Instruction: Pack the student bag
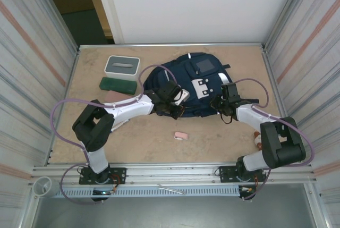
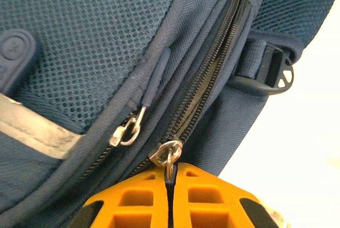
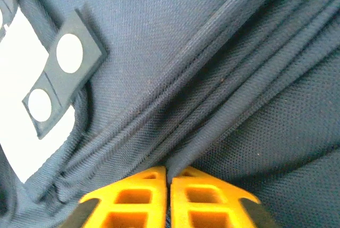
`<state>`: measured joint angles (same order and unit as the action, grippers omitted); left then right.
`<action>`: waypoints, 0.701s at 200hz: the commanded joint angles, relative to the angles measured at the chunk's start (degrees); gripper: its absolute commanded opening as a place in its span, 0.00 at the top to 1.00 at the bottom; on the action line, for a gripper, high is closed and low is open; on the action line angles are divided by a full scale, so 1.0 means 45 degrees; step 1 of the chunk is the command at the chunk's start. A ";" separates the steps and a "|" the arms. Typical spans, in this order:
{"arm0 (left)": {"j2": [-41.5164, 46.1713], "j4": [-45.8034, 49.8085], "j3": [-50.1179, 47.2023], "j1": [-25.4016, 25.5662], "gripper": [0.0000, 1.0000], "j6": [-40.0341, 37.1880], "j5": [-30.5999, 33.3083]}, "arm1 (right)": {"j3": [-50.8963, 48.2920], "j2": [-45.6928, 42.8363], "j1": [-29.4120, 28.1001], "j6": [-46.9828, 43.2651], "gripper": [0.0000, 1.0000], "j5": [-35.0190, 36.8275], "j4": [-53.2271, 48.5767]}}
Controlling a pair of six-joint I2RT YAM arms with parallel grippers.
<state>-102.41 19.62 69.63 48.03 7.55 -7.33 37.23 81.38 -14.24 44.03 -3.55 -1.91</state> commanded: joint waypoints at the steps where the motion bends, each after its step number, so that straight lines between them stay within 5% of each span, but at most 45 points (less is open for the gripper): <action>1: 0.0810 0.0460 -0.0020 0.0127 1.00 -0.0429 0.1326 | -0.0155 -0.0488 0.0293 -0.0777 1.00 0.1545 -0.0029; 29: 0.1104 0.1109 -0.0111 -0.0003 1.00 -0.0794 0.2910 | 0.0027 -0.0938 0.1046 -0.1489 1.00 0.1698 -0.0540; 77: 0.1390 0.1512 -0.0305 -0.0464 1.00 -0.0838 0.3146 | 0.0631 -0.1076 0.2025 -0.2424 1.00 0.1335 -0.1150; 140: 0.1241 0.0067 -0.0034 -0.0339 1.00 -0.0159 -0.0806 | 0.3500 0.0807 0.2150 -0.3677 1.00 -0.1250 -0.2689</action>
<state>-98.89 21.58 69.17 46.54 4.82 -3.22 46.85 81.89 -5.23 32.10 -6.11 -11.29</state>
